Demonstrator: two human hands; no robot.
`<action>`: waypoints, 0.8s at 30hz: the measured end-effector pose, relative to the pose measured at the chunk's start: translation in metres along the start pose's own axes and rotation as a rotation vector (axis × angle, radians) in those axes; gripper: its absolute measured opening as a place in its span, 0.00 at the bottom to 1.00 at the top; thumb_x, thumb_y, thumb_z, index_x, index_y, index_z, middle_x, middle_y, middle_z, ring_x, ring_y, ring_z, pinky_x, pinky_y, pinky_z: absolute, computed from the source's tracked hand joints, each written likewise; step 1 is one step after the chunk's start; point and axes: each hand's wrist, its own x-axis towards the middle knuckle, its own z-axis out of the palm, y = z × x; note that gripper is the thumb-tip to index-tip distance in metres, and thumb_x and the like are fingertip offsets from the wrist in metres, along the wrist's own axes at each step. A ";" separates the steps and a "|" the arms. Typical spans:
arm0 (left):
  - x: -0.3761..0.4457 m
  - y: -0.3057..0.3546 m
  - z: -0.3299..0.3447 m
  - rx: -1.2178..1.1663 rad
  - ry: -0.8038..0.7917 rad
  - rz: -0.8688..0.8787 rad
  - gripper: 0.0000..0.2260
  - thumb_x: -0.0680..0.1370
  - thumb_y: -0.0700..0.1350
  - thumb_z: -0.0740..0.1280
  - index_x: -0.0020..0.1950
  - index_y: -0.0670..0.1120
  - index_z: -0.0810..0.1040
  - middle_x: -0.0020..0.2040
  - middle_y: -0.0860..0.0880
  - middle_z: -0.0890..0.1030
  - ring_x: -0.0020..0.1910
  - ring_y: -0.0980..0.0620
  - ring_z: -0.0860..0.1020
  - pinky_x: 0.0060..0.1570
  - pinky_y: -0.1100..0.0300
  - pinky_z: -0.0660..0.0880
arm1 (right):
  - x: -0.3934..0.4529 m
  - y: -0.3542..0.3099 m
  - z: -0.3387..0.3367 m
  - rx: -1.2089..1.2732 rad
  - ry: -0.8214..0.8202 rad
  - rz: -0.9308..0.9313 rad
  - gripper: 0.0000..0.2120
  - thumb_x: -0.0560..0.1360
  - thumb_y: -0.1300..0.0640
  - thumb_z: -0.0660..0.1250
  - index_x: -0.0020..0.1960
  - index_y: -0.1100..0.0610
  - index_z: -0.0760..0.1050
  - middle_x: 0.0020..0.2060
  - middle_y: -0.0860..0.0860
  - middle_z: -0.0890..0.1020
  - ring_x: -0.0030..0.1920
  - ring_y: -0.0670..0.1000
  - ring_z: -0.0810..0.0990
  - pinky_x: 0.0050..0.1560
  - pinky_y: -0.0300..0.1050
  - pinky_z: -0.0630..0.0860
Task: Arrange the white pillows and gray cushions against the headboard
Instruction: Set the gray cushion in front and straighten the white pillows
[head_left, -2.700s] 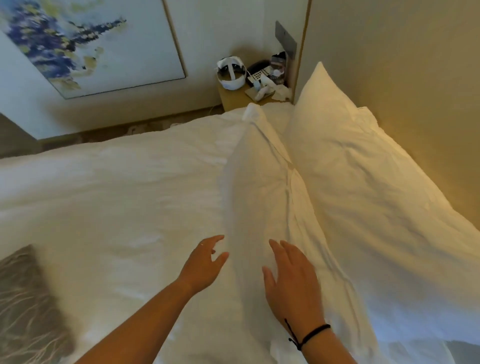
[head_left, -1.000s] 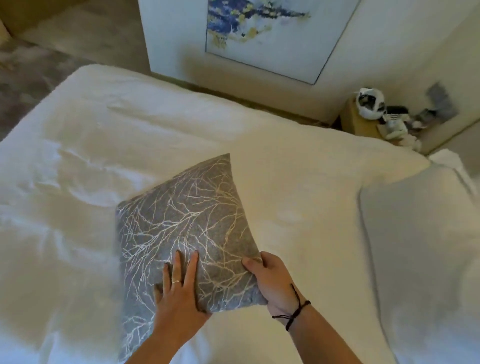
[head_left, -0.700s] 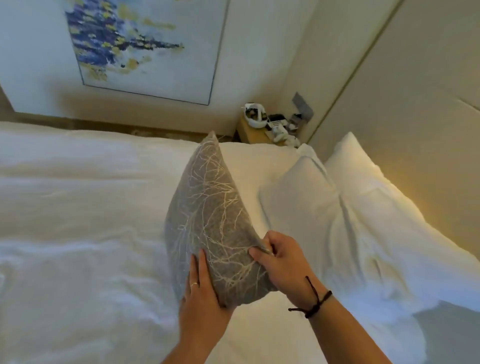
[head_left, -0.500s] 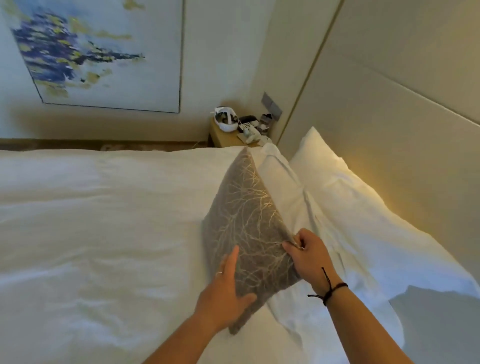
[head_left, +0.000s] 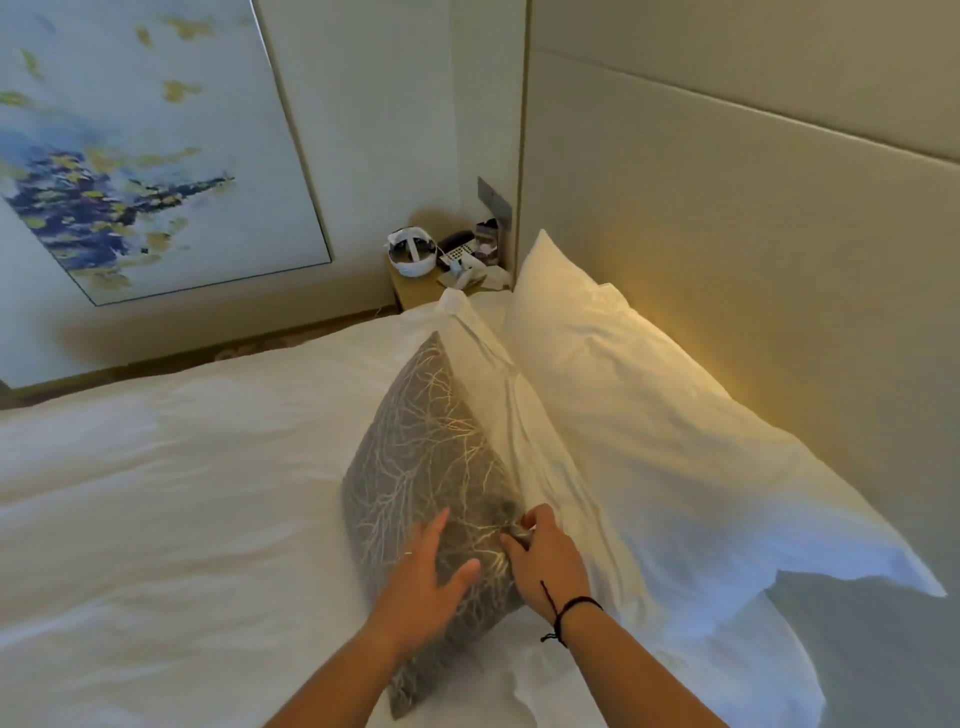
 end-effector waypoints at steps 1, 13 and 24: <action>0.003 0.007 0.005 0.053 0.003 0.025 0.31 0.77 0.65 0.61 0.77 0.65 0.52 0.80 0.52 0.51 0.72 0.53 0.63 0.72 0.51 0.62 | 0.000 0.003 -0.003 0.000 -0.015 -0.017 0.13 0.76 0.41 0.63 0.51 0.45 0.62 0.33 0.45 0.77 0.32 0.44 0.76 0.28 0.41 0.67; 0.028 0.040 0.036 0.365 0.201 0.156 0.25 0.78 0.60 0.63 0.74 0.61 0.62 0.79 0.43 0.54 0.75 0.41 0.57 0.73 0.44 0.58 | -0.031 0.099 -0.058 -0.527 0.046 -0.083 0.19 0.74 0.38 0.61 0.62 0.43 0.69 0.64 0.52 0.68 0.57 0.56 0.73 0.61 0.51 0.70; 0.033 0.066 0.046 0.541 0.137 0.288 0.21 0.78 0.63 0.56 0.70 0.59 0.69 0.80 0.48 0.54 0.77 0.45 0.48 0.74 0.39 0.47 | -0.048 0.083 -0.085 -0.601 0.126 0.040 0.07 0.77 0.54 0.56 0.53 0.51 0.69 0.48 0.49 0.71 0.38 0.51 0.72 0.33 0.43 0.68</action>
